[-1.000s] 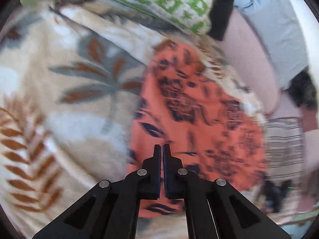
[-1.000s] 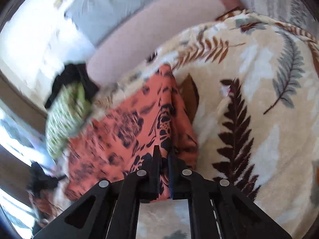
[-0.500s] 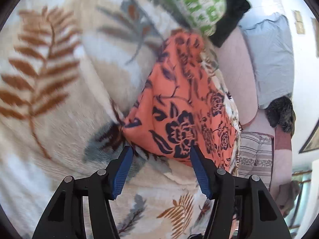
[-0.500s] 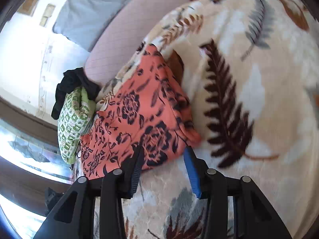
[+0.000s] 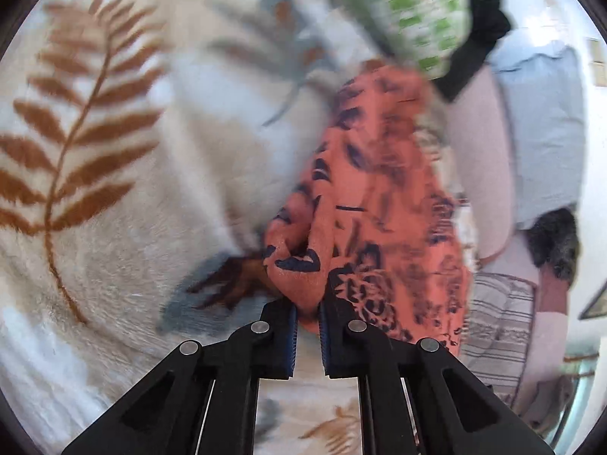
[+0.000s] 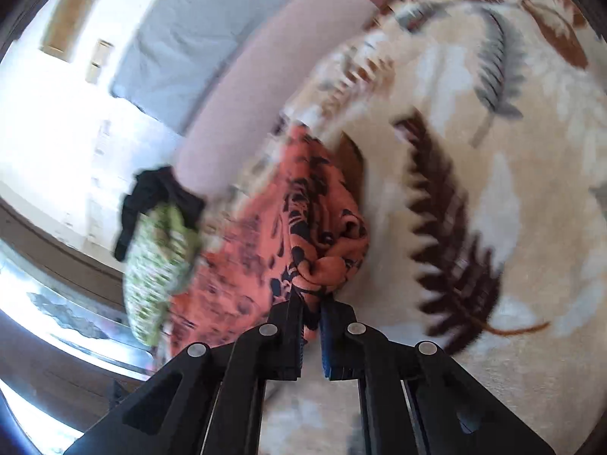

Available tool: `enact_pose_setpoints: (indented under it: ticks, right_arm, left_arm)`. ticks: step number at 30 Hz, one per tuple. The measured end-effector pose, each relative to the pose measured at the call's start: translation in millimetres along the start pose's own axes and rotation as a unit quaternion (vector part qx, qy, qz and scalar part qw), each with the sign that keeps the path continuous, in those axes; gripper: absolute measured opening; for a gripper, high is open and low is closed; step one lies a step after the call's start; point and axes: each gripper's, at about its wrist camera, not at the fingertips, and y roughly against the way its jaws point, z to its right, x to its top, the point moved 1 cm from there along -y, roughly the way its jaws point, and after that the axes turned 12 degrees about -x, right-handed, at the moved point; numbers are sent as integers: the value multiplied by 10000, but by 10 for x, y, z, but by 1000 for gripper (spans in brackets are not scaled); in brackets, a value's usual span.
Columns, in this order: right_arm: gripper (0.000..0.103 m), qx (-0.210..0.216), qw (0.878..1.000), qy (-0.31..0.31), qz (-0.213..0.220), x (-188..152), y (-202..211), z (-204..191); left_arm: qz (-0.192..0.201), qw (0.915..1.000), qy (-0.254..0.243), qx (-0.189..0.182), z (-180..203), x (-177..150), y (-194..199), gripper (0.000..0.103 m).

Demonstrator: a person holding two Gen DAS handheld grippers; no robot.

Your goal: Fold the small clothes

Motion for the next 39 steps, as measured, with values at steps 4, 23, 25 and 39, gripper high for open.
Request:
enact_pose_setpoints:
  ticks: [4, 23, 25, 39]
  right_arm:
    - [16, -134, 9997, 66, -197, -95, -26, 84]
    - [56, -775, 9935, 797, 254, 1205, -678, -886]
    - [52, -969, 9893, 1053, 274, 1221, -801, -983]
    - [22, -1106, 9868, 1022, 592, 1340, -811, -833]
  left_arm:
    - [-43, 9989, 269, -379, -162, -30, 131, 10]
    - [-107, 9655, -2121, 1508, 1603, 1062, -640, 56]
    - [-257, 9594, -2189, 1762, 1651, 1181, -888, 56]
    - [164, 9823, -1358, 1278, 1481, 1603, -1067, 10]
